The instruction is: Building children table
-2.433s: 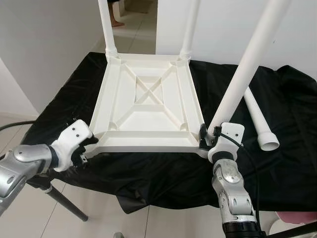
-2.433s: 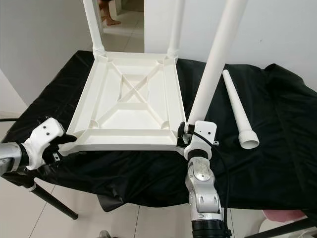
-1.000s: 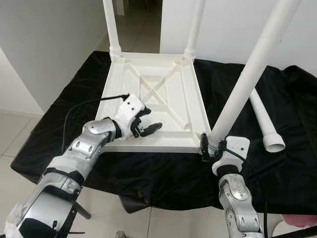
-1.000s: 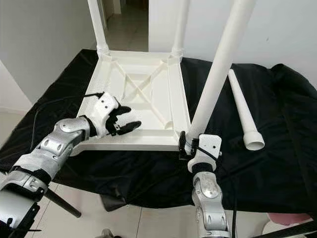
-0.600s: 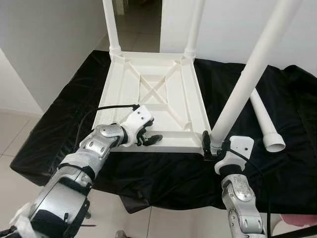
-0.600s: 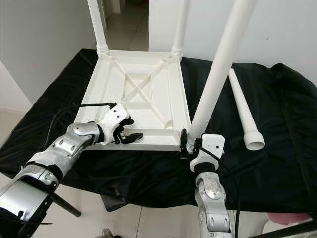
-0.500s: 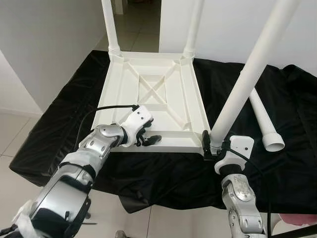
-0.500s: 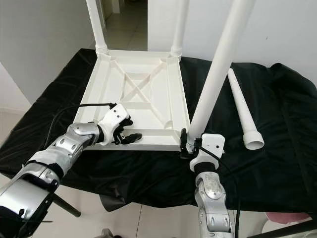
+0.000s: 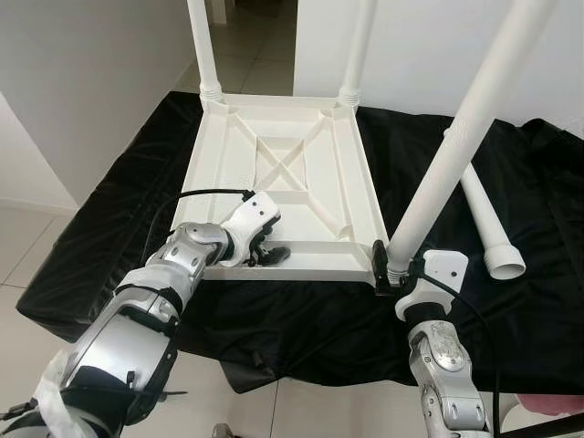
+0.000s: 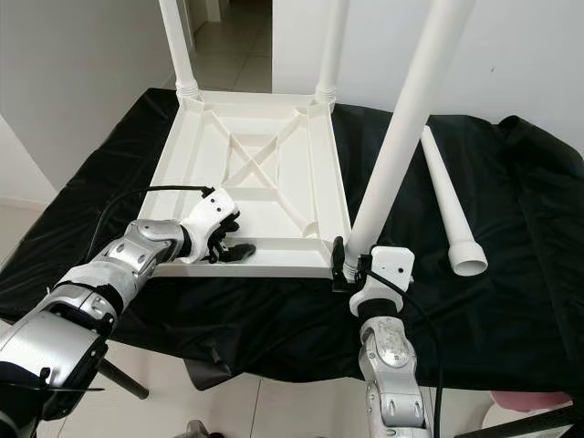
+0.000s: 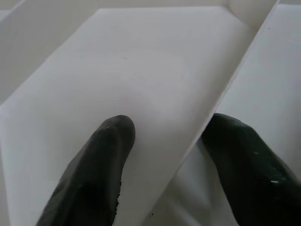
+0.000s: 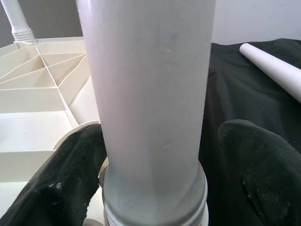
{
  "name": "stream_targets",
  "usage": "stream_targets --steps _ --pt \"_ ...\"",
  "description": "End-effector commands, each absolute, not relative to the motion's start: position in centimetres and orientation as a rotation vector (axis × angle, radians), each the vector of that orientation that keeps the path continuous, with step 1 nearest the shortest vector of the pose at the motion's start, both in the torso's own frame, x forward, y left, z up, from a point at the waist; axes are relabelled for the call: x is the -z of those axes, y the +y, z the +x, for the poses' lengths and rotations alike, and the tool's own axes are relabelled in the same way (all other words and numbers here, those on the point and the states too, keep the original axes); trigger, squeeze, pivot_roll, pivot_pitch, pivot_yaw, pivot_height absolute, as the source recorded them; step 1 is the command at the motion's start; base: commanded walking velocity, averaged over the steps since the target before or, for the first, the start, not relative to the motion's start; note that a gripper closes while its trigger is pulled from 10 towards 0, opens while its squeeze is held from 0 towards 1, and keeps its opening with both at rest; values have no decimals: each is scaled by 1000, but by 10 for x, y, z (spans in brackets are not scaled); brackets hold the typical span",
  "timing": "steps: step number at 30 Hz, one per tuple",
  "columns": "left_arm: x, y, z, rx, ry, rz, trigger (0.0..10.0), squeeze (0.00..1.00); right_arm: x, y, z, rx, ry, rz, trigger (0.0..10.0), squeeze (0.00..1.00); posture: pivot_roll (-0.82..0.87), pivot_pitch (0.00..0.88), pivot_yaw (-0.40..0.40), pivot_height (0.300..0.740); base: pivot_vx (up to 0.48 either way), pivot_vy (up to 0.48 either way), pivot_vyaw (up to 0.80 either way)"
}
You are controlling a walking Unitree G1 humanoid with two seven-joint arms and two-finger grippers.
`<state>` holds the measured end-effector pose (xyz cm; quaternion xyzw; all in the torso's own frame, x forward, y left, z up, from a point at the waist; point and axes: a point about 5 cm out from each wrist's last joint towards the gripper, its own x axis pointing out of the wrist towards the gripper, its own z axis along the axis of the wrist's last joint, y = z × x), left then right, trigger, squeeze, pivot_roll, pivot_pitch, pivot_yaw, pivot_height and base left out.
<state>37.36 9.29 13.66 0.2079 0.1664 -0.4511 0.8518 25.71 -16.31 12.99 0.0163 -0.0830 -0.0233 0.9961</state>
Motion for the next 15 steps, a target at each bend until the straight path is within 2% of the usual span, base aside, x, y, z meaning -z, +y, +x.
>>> stream_targets --steps 1,2,6,15 --pt "-138 107 386 649 310 474 2353 0 -130 -165 255 52 -168 33 10000 0 -62 67 15 740 0 0 0" --pt "-138 107 386 645 315 474 0 0 -130 -165 255 51 -167 32 10000 0 -64 66 14 740 0 0 0" --pt "-137 108 386 635 325 468 235 0 -130 -164 255 49 -167 31 10000 0 -67 65 14 740 0 0 0" --pt "-140 108 389 597 317 455 0 0 -130 -165 257 51 -166 24 10000 0 -68 61 12 740 0 0 0"
